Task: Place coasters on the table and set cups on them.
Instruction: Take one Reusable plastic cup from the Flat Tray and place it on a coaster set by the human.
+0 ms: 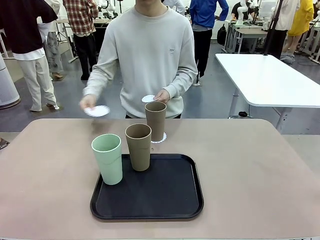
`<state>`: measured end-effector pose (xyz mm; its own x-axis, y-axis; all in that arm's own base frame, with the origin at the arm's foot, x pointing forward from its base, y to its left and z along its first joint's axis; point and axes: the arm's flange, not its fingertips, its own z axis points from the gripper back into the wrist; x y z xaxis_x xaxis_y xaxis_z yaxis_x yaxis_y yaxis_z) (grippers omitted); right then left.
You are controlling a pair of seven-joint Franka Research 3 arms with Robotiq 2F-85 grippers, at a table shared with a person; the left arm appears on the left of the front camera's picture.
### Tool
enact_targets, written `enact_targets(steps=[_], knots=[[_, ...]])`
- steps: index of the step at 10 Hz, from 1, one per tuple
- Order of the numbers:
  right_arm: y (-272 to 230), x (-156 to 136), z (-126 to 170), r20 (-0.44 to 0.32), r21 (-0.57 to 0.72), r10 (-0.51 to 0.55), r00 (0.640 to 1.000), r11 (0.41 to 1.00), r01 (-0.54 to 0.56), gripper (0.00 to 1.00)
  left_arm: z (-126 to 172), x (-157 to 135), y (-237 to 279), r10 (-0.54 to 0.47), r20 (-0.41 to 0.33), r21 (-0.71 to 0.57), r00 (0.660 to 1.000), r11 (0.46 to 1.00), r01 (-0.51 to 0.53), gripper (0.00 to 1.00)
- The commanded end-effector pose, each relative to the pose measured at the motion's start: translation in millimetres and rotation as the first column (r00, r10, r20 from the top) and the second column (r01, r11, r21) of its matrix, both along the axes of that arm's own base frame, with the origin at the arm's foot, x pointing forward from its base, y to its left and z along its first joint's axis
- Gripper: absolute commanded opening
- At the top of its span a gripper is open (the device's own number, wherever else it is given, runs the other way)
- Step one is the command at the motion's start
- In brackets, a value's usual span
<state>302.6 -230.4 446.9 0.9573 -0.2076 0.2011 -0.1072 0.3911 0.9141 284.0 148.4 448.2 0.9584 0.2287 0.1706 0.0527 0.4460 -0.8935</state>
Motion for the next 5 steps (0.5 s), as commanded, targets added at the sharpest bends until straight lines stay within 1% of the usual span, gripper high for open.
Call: enact_targets(steps=[1,5], knots=[[-1.2,-1.0,0.1,-0.008,-0.006,0.005,1.000,1.000,-0.005,1.00,-0.8,0.3,0.0,-0.008,0.019,-0.008,1.000,1.000,0.008,1.00],[-1.2,-1.0,0.1,-0.008,-0.006,0.005,1.000,1.000,-0.005,1.00,-0.8,0.3,0.0,-0.008,0.019,-0.008,1.000,1.000,0.008,1.00]])
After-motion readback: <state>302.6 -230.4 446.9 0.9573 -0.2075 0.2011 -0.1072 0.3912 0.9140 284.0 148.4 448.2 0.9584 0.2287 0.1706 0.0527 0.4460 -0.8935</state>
